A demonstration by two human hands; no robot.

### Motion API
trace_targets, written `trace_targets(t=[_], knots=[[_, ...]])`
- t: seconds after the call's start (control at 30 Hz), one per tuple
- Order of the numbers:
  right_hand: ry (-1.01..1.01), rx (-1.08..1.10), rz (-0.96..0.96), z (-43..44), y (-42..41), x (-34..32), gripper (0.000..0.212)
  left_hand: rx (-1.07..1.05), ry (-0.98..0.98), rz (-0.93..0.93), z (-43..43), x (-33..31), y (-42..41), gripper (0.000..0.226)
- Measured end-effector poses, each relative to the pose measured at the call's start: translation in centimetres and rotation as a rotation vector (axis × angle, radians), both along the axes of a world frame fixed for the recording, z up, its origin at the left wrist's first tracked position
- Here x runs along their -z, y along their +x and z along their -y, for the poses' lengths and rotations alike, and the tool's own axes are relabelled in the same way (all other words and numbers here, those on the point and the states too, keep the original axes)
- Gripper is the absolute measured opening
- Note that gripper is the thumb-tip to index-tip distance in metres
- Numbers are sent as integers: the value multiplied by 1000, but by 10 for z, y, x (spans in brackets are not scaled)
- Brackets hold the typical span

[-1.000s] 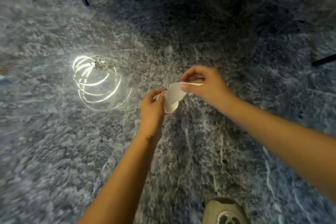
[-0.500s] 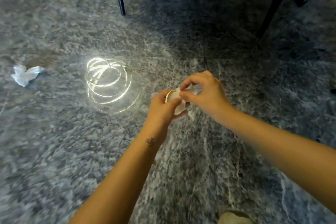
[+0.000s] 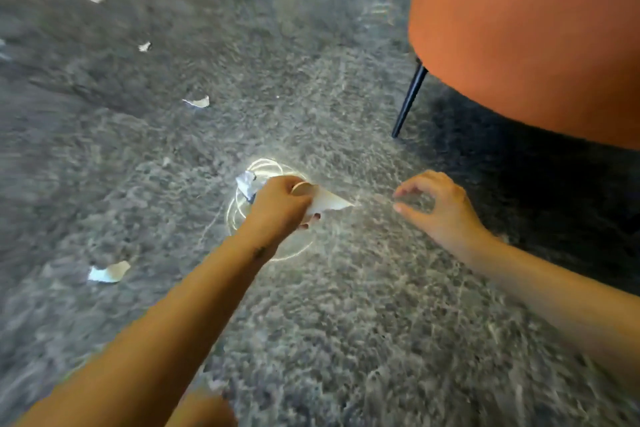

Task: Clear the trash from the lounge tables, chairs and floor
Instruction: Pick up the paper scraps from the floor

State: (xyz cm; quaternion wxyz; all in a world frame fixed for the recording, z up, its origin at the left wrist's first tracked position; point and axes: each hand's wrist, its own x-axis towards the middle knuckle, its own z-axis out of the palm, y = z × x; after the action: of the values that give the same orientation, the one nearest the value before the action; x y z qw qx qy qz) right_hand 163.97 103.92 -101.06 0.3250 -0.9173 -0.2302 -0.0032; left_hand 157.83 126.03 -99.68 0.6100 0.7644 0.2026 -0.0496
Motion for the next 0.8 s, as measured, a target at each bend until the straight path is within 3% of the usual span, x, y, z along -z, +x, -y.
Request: trace_targets(t=[0.23,0.43,0.7,0.8], knots=[[-100,-199,-57,-104,2,-16,11,-229,45,-78,-124,10,-60,25],[-76,-285,-138,-196,47,60,14,-446,19,-91,-166,46,-69,35],[-315,-357,-184,-278,92,149,41,-633,38,-168,-211,78,-104,32],[-421,-373,-193,-295,105,168,48,-707,-44,-152,-213,86,-108,36]])
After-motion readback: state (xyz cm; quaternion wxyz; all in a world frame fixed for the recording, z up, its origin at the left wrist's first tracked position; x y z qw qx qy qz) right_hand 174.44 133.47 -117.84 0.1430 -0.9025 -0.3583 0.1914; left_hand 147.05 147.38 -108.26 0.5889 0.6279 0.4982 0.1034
